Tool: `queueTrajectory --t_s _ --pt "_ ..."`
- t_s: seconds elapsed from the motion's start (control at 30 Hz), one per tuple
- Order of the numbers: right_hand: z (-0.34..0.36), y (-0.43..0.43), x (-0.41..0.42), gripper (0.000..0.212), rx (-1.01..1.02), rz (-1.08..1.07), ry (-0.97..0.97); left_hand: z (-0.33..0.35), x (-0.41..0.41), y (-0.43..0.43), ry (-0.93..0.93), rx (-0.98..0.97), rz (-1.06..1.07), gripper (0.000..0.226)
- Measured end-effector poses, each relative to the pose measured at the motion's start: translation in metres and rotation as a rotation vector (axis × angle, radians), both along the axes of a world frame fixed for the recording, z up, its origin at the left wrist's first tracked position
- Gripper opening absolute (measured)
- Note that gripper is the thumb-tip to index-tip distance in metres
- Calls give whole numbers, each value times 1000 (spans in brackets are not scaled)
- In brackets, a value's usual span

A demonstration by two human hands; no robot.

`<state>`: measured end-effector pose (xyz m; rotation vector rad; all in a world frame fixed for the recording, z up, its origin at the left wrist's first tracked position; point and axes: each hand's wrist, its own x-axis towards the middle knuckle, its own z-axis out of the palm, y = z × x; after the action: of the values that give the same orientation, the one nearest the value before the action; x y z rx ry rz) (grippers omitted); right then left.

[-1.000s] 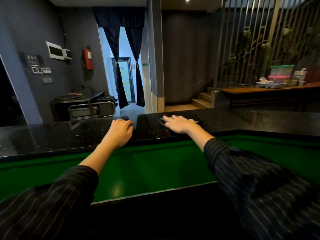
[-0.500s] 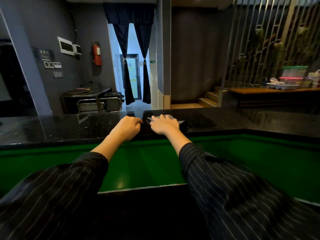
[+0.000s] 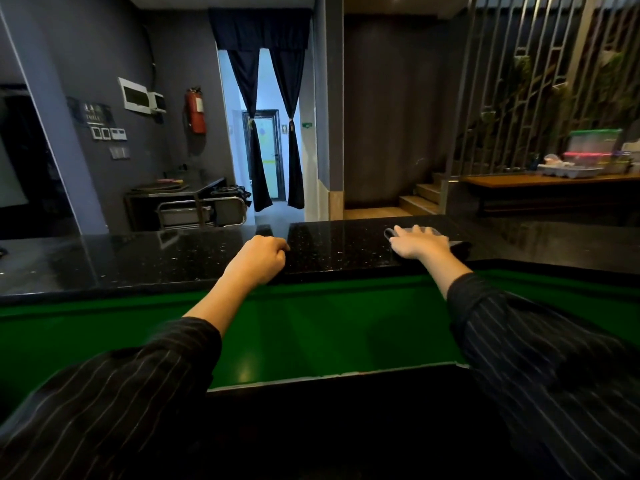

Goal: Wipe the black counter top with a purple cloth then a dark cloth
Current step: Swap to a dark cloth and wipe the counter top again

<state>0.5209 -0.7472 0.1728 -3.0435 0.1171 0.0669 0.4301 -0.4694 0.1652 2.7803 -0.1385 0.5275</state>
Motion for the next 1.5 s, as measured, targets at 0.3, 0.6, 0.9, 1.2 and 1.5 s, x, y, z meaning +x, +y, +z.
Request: queueTrajectory --t_s 0.3,0.6,0.9,1.2,1.5 --pt "-5 151 -15 56 2 377 -58 1 2 6 11 26 26 50" --pt "1 61 60 56 49 283 -3 -1 2 9 38 -45 28 53" --pt "2 135 110 59 -2 226 20 -2 9 4 -35 1 49 50" --pt "-7 171 91 71 16 639 61 1 1 5 22 -10 72 57" --pt "-3 85 149 54 92 259 -2 -6 12 6 -24 1 49 53"
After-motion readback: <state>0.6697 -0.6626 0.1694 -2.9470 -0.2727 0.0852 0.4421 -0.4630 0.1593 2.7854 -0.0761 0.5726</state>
